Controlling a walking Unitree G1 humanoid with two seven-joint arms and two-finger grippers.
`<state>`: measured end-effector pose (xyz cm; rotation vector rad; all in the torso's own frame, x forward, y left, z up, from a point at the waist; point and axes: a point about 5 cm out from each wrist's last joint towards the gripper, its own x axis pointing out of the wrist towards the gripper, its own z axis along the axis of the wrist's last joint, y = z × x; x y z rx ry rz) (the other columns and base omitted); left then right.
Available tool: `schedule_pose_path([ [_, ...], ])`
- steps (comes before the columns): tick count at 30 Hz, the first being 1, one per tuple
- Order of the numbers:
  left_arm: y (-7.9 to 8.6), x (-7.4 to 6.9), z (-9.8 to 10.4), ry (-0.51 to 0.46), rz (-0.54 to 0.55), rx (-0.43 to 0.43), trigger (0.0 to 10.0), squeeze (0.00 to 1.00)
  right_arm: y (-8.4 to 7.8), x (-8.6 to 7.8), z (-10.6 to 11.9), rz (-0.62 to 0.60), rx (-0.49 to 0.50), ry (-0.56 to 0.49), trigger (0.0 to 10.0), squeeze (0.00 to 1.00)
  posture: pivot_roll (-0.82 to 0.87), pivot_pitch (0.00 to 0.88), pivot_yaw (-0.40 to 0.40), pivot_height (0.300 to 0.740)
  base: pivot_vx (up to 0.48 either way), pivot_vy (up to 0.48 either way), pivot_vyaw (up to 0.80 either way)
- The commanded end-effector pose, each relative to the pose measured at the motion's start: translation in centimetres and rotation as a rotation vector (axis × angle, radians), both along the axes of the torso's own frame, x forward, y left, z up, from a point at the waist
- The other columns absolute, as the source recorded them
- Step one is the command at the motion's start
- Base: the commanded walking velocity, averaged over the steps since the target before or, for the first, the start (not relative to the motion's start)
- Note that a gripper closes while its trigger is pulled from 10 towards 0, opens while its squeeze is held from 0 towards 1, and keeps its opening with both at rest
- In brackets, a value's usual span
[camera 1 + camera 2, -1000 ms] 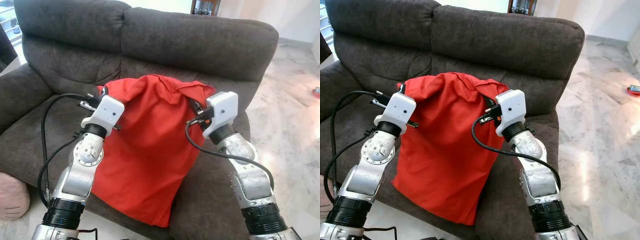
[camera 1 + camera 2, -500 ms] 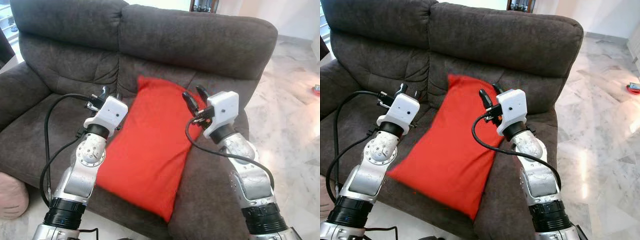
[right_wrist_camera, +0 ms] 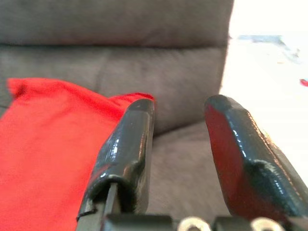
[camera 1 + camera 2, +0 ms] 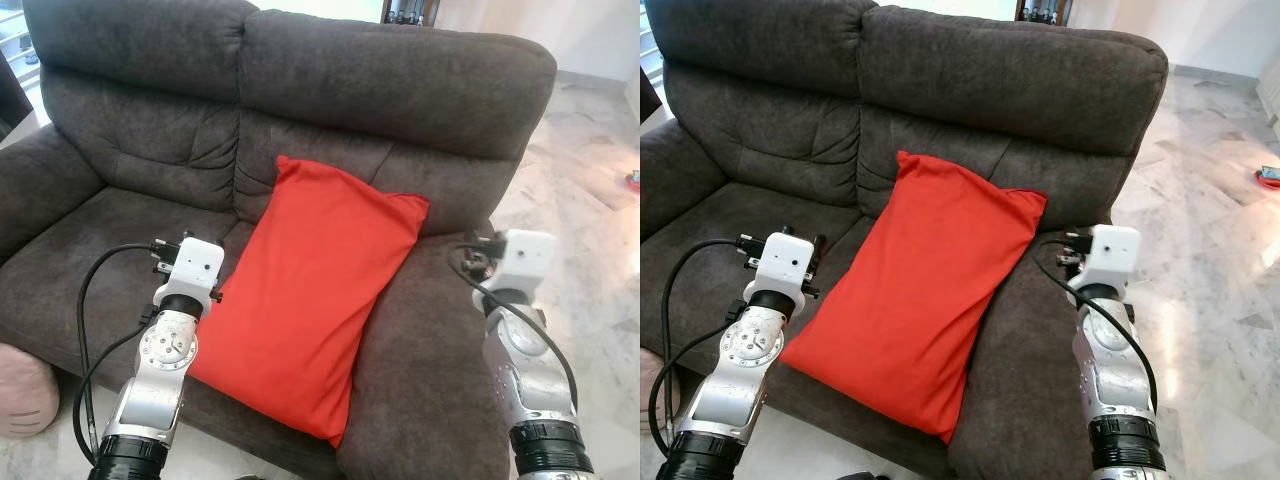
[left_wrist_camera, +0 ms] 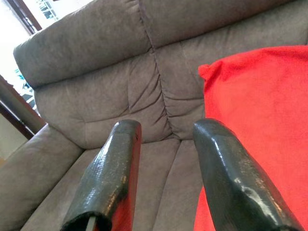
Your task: Move the pillow to the sofa from floor
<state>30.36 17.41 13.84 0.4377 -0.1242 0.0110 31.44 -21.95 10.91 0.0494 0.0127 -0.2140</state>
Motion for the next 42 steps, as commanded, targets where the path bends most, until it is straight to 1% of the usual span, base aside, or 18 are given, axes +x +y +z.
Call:
schedule_pose_path([
  [1, -0.3, -0.1, -0.7, 0.017, -0.011, -0.004, 10.0, 0.00, -0.7, -0.4, -1.3, -0.045, -0.013, 0.038, 10.0, 0.00, 0.12, 0.064, -0.028, 0.740, 0.000, 0.000, 0.00],
  [2, -0.4, -0.2, -0.9, 0.025, -0.017, -0.002, 10.0, 0.00, -0.9, -0.5, -1.7, -0.053, -0.027, 0.052, 10.0, 0.00, 0.12, 0.064, -0.026, 0.740, 0.000, 0.000, 0.00],
  [4, -0.8, -0.4, -1.4, 0.038, -0.038, 0.000, 10.0, 0.00, -1.8, -0.9, -2.5, -0.096, -0.048, 0.081, 10.0, 0.00, 0.11, 0.062, -0.023, 0.740, 0.000, 0.000, 0.00],
  [5, -0.9, -0.5, -1.5, 0.041, -0.044, 0.000, 10.0, 0.00, -2.1, -1.0, -2.7, -0.110, -0.048, 0.086, 10.0, 0.00, 0.11, 0.062, -0.024, 0.740, 0.000, 0.000, 0.00],
  [6, -1.1, -0.7, -1.7, 0.044, -0.050, -0.005, 10.0, 0.00, -2.6, -1.1, -2.8, -0.137, -0.022, 0.078, 10.0, 0.00, 0.11, 0.061, -0.023, 0.740, 0.000, 0.000, 0.00],
  [10, -1.6, -0.9, -1.8, 0.040, -0.078, 0.012, 10.0, 0.00, -2.6, -0.9, -2.5, -0.119, -0.014, 0.047, 10.0, 0.00, 0.11, 0.058, -0.024, 0.740, 0.000, 0.000, 0.00],
  [12, -1.9, -1.1, -1.9, 0.035, -0.088, -0.002, 10.0, 0.00, -1.4, -0.3, -1.8, -0.036, -0.005, -0.020, 10.0, 0.00, 0.11, 0.056, -0.024, 0.740, 0.000, 0.000, 0.00],
  [14, -2.0, -1.2, -1.9, 0.031, -0.089, -0.007, 10.0, 0.00, -0.8, -0.1, -1.7, 0.001, -0.013, -0.034, 10.0, 0.00, 0.11, 0.052, -0.024, 0.740, 0.000, 0.000, 0.00],
  [16, -2.1, -1.3, -1.7, 0.017, -0.082, -0.013, 10.0, 0.00, 0.6, 0.0, -1.6, 0.088, -0.028, -0.059, 10.0, 0.00, 0.11, 0.050, -0.025, 0.740, 0.000, 0.000, 0.00],
  [19, -2.2, -1.3, -1.5, 0.002, -0.077, -0.026, 10.0, 0.00, 1.1, 0.1, -1.7, 0.107, -0.014, -0.071, 10.0, 0.00, 0.11, 0.042, -0.024, 0.740, 0.000, 0.000, 0.00],
  [24, -2.2, -1.2, -1.4, -0.003, -0.079, -0.027, 10.0, 0.00, 1.4, 0.1, -1.8, 0.125, -0.021, -0.074, 10.0, 0.00, 0.11, 0.038, -0.023, 0.740, 0.000, 0.100, 0.00],
  [32, -2.8, -1.2, -1.2, -0.013, -0.096, -0.030, 10.0, 0.00, 2.2, 0.1, -1.7, 0.171, -0.028, -0.096, 10.0, 0.00, 0.11, 0.027, -0.019, 0.740, 0.000, 0.465, 0.00],
  [42, -2.8, -1.3, -1.1, -0.019, -0.102, -0.024, 10.0, 0.00, 2.5, 0.1, -1.8, 0.188, -0.031, -0.097, 10.0, 0.00, 0.11, 0.027, -0.019, 0.740, 0.000, 0.478, 0.00],
])
